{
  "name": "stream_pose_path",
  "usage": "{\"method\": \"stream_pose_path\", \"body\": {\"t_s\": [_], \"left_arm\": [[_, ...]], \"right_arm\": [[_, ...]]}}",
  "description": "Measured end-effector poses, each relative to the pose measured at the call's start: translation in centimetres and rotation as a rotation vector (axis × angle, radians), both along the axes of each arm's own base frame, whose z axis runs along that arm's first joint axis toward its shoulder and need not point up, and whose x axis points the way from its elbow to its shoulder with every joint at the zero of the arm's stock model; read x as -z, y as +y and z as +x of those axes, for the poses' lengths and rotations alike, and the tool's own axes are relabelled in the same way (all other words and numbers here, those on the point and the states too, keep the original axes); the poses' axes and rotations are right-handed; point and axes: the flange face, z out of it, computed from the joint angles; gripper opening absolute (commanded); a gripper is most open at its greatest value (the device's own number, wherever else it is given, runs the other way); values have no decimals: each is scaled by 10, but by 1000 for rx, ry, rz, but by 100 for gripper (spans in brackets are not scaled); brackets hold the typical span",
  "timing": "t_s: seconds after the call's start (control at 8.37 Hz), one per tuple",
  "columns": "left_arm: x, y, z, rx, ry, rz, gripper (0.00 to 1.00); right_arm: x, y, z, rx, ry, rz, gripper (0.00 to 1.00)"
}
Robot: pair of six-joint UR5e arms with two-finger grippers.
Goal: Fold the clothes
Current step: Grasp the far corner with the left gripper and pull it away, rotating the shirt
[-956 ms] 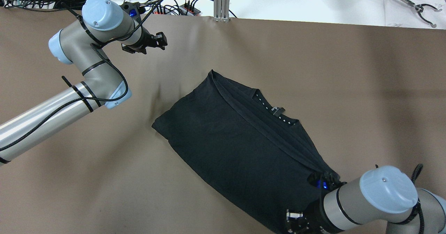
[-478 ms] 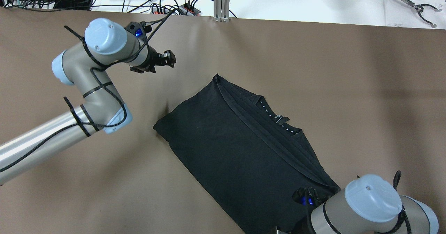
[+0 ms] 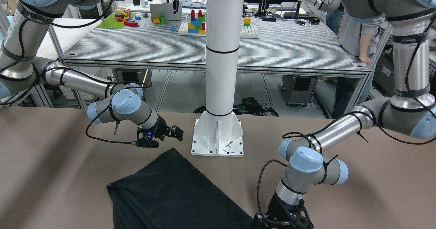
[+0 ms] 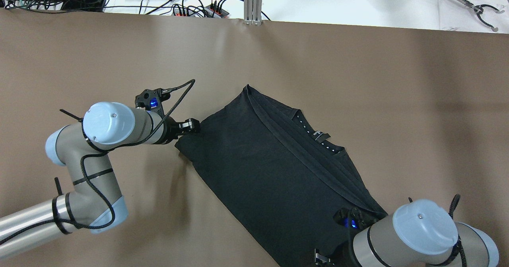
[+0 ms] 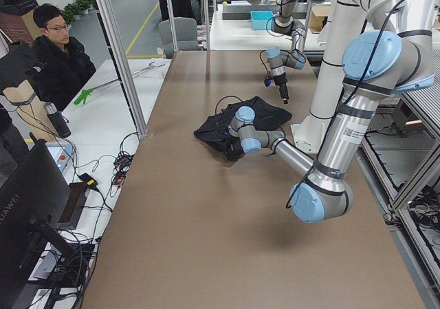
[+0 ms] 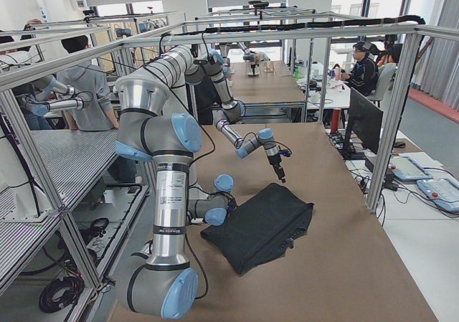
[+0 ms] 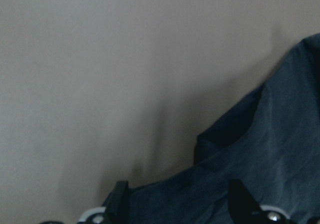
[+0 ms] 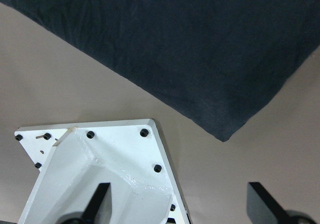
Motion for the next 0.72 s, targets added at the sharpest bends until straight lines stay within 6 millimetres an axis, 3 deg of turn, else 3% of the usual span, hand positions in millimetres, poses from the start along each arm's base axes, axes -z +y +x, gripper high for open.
{"method": "stream_pose_path", "body": {"t_s": [0.24,0.36,0.48,0.6,0.72], "left_arm": [[-28,34,8,-15,-30,-20,74],[-32,44,16,-18,-39,-16,70],[-31,49,23,-19,-43,-11,47],[-33,49,31,-20,-50,-10,9],[-33,49,36,-20,-52,-10,0]], "right_arm": [[-1,-2,0,-19,3,9,95],[-1,-2,-1,-22,3,10,95],[-1,-3,0,-22,5,10,95],[-2,-2,0,-23,7,9,95],[-3,-2,0,-23,7,9,95]]}}
